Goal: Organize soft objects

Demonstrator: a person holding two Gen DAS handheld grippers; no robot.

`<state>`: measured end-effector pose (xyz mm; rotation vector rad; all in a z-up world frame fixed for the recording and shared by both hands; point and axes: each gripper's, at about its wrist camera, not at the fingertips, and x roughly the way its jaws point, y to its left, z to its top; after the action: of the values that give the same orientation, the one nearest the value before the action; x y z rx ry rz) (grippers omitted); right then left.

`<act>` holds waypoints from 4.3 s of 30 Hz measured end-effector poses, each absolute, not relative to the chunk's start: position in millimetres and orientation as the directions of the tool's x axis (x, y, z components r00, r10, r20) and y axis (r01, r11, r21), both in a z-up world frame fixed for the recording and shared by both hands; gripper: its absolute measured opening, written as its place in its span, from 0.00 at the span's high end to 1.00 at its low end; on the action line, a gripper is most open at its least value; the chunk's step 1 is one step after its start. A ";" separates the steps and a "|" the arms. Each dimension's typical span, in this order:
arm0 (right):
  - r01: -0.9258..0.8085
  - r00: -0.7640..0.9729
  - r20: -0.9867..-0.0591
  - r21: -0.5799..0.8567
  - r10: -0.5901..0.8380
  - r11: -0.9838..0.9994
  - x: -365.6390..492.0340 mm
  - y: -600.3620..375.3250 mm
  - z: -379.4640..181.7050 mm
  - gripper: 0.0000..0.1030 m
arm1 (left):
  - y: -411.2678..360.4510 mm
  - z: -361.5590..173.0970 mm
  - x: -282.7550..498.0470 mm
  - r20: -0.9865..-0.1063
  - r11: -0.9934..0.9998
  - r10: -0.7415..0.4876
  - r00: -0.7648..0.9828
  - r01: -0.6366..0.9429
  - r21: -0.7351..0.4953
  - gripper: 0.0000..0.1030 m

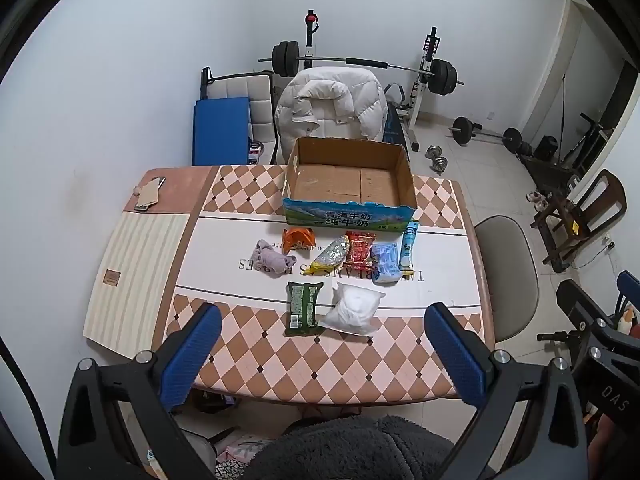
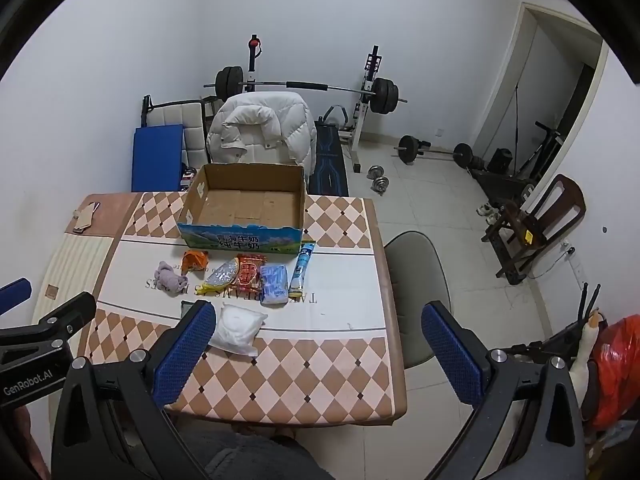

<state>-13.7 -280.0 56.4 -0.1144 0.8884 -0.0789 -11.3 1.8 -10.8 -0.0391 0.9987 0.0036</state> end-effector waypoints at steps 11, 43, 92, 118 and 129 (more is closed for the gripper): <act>0.015 0.629 -0.769 -0.133 -0.113 0.991 -12.3 -277.0 59.7 0.00 | 8.3 -17.9 -11.2 -0.839 0.999 -0.016 0.544 -0.018 -0.031 0.00; 0.012 0.631 -0.769 -0.121 -0.101 0.993 -10.2 -265.9 63.6 0.00 | 8.7 -10.3 -6.1 -0.838 0.999 -0.015 0.545 -0.022 -0.031 0.00; 0.025 0.496 -0.868 -0.010 -0.021 1.000 65.2 -267.2 -3.4 0.00 | 32.3 -86.2 44.2 -0.910 0.998 0.051 0.411 -0.053 0.032 0.00; 0.171 -0.086 -0.980 0.160 0.177 0.972 181.5 -210.0 -371.2 0.00 | 75.2 -428.3 177.6 -0.985 0.999 0.000 -0.170 -0.032 0.006 0.53; 0.179 -0.176 -0.977 0.090 0.122 0.980 193.1 -172.4 -415.8 0.20 | 82.6 -429.3 175.0 -0.987 0.997 -0.059 -0.148 -0.065 -0.050 0.66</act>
<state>193.1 -172.4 -415.8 0.2240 1.7523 -0.0517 175.0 82.6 -429.3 -0.0925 1.7197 0.0052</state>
